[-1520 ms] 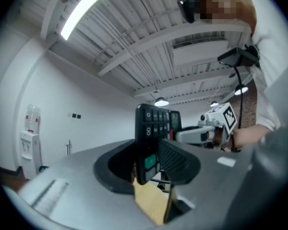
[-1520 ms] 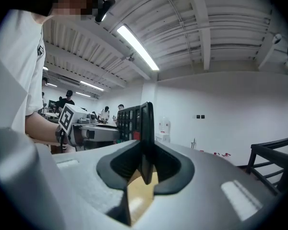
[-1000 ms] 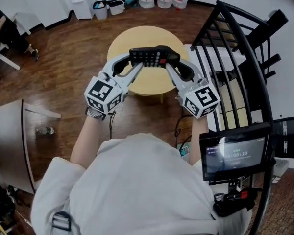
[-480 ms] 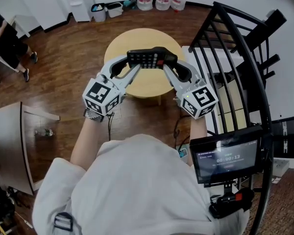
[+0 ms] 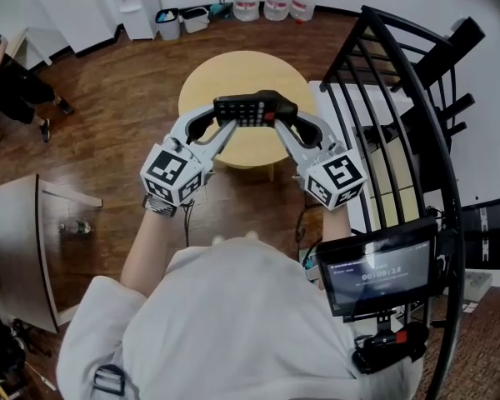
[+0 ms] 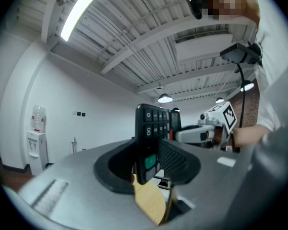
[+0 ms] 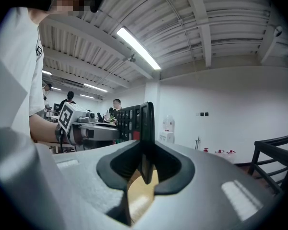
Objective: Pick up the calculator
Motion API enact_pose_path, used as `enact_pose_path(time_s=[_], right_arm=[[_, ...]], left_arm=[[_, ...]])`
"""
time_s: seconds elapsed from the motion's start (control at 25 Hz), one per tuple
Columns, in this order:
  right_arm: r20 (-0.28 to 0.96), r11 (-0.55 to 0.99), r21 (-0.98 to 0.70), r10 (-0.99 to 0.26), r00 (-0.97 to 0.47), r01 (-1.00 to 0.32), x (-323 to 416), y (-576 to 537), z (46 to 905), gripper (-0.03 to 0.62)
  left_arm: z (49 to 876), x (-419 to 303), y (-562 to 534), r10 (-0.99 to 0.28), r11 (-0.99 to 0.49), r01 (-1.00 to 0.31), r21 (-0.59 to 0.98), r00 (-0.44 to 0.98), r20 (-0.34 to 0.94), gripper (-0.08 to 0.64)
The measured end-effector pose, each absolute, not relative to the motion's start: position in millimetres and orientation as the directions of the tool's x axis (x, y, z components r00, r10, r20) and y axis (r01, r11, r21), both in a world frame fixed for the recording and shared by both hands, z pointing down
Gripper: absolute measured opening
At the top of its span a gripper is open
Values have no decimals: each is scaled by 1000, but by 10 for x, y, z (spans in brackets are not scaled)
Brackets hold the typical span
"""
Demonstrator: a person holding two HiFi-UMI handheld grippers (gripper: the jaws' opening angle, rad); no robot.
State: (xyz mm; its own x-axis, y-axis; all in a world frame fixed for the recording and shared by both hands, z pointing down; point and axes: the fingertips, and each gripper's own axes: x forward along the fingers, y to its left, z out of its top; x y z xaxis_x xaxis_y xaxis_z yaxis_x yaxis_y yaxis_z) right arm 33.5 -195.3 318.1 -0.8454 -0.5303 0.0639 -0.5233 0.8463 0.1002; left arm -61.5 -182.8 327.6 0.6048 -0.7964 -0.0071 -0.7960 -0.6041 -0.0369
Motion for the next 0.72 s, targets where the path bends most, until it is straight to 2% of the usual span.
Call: enact_pose_path(time_s=[0.72], right_arm=[[121, 811, 74, -585, -802, -581, 349, -1482, 3577, 67]], left_arm=[[3685, -592, -1433, -735, -676, -737, 9, 676, 57, 150]])
